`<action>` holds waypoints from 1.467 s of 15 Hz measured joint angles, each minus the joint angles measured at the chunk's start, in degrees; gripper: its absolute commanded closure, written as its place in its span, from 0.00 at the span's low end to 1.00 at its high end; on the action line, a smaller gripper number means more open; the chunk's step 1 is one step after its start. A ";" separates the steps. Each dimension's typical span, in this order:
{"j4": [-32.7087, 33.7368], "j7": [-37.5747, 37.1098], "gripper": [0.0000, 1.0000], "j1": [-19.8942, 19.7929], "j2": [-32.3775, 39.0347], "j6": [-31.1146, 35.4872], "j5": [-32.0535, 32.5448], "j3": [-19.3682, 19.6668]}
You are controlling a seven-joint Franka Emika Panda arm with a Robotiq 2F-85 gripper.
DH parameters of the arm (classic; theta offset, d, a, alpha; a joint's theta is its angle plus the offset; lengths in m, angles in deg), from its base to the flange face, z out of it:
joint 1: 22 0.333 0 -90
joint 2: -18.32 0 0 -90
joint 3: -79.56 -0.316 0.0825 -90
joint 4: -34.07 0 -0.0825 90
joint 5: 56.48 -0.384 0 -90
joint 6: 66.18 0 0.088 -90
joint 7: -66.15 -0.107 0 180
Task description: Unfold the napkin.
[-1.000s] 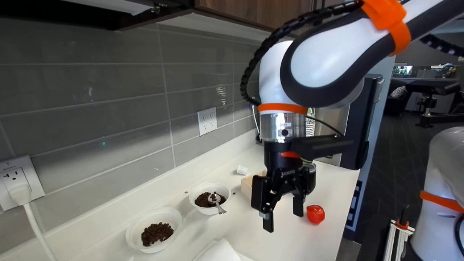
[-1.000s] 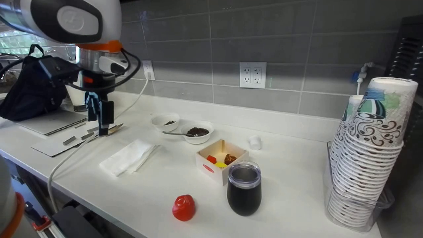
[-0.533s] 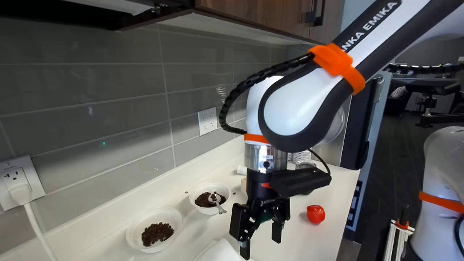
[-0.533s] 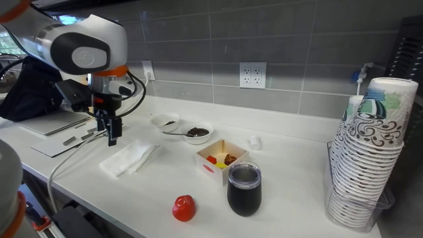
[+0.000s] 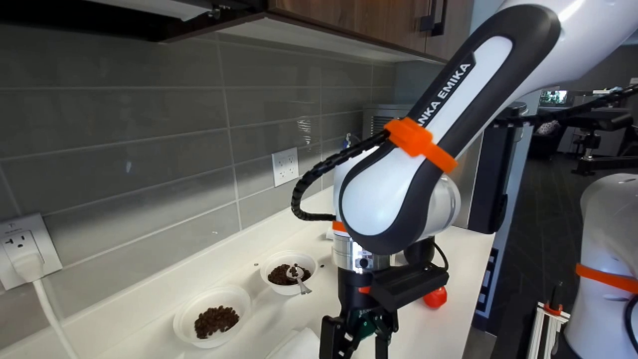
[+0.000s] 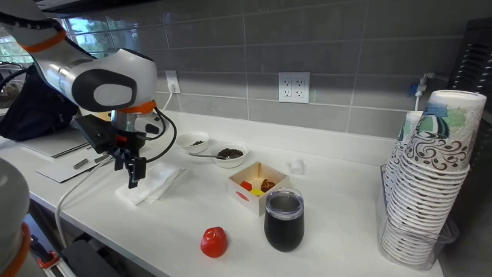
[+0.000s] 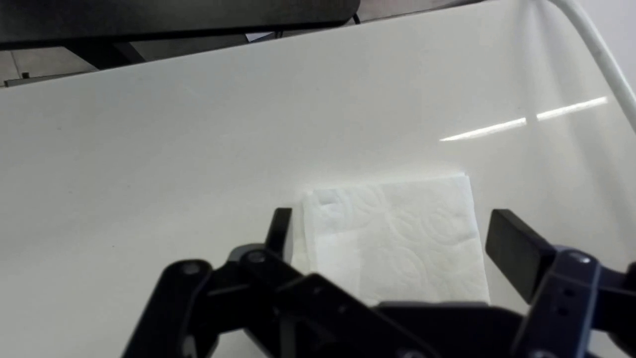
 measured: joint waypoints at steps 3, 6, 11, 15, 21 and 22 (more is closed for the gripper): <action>0.06 3.19 0.00 0.56 3.12 2.13 -2.61 -0.08; 0.10 6.67 0.00 0.71 6.30 4.63 -5.76 -0.36; 0.18 11.46 0.00 0.69 10.56 7.53 -10.47 -0.42; 0.23 14.24 0.00 0.64 13.16 9.09 -14.08 -0.61; 0.30 14.60 0.00 0.54 15.00 11.56 -16.74 -0.77; 0.30 14.60 0.00 0.54 15.00 11.69 -17.21 -0.79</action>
